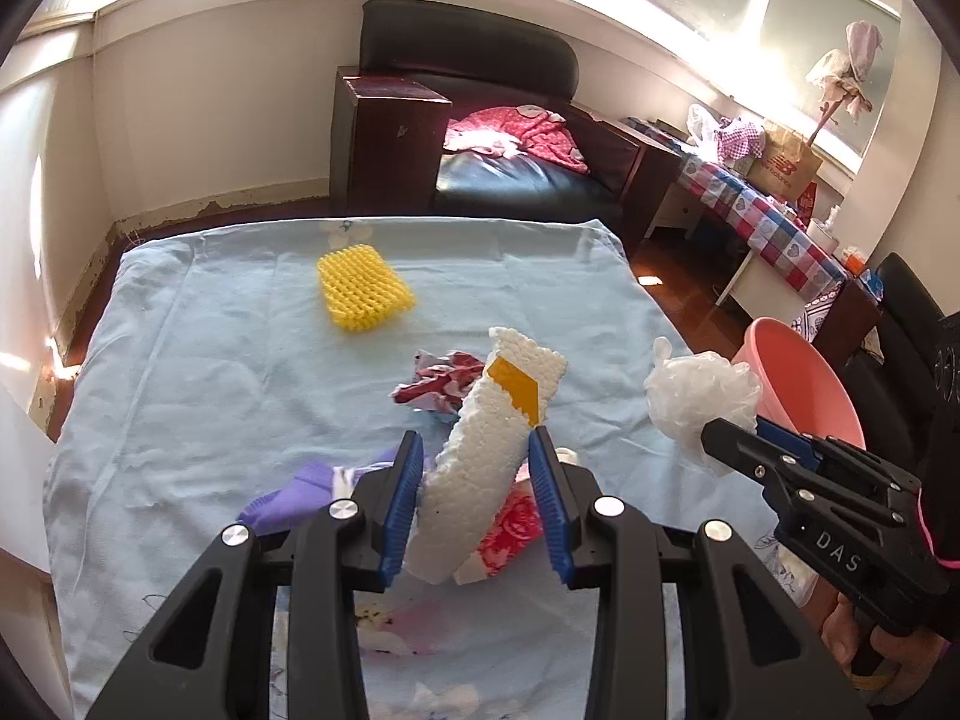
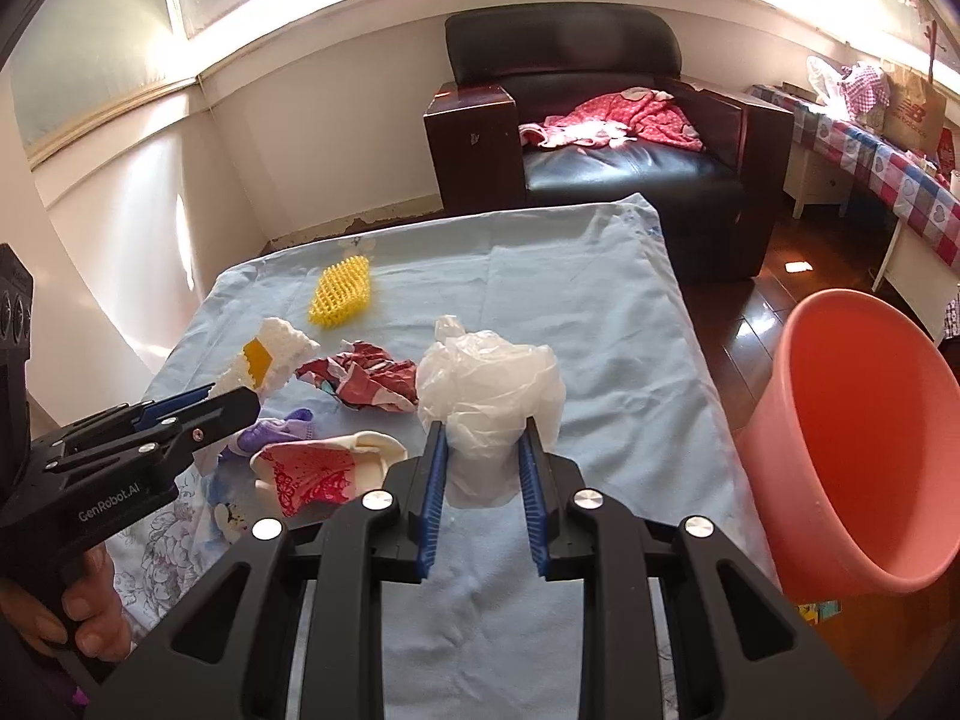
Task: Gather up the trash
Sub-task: 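Carry the white foam sleeve and white plastic bag over the pink basin, then open both grippers to drop the sleeve and bag into the basin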
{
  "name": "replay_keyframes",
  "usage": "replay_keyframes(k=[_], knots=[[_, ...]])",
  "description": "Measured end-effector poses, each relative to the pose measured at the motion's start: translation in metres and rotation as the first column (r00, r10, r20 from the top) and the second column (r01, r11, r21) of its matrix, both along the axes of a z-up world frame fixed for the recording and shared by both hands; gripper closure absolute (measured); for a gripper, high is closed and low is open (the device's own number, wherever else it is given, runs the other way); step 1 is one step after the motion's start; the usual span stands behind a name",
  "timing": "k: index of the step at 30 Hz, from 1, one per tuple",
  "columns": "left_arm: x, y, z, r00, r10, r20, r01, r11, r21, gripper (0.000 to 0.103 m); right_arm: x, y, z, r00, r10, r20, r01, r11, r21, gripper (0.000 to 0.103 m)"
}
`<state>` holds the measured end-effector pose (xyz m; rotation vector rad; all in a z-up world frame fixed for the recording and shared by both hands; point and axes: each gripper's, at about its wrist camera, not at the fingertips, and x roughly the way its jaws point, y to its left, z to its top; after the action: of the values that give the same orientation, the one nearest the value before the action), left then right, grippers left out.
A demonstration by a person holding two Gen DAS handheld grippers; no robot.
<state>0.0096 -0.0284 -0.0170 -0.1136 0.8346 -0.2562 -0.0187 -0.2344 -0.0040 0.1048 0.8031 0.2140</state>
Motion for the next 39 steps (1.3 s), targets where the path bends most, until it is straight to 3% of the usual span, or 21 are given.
replay_keyframes(k=[15, 30, 36, 39], knots=[[0.004, -0.108, 0.003, 0.983, -0.183, 0.026, 0.183, 0.983, 0.01, 0.067, -0.025, -0.098, 0.003, 0.978, -0.205, 0.022, 0.204, 0.978, 0.035, 0.079], [0.006, -0.23, 0.014, 0.924, -0.373, 0.089, 0.371, 0.928, 0.039, 0.067, -0.039, -0.181, -0.004, 0.916, -0.4, 0.015, 0.4, 0.916, 0.004, 0.079], [0.016, -0.259, 0.001, 0.909, -0.416, 0.028, 0.417, 0.909, -0.02, 0.067, -0.041, -0.202, -0.016, 0.897, -0.442, -0.012, 0.442, 0.897, -0.005, 0.079], [0.018, -0.272, -0.009, 0.901, -0.433, -0.004, 0.433, 0.901, -0.014, 0.067, -0.041, -0.208, -0.021, 0.89, -0.455, -0.021, 0.455, 0.891, -0.006, 0.079]])
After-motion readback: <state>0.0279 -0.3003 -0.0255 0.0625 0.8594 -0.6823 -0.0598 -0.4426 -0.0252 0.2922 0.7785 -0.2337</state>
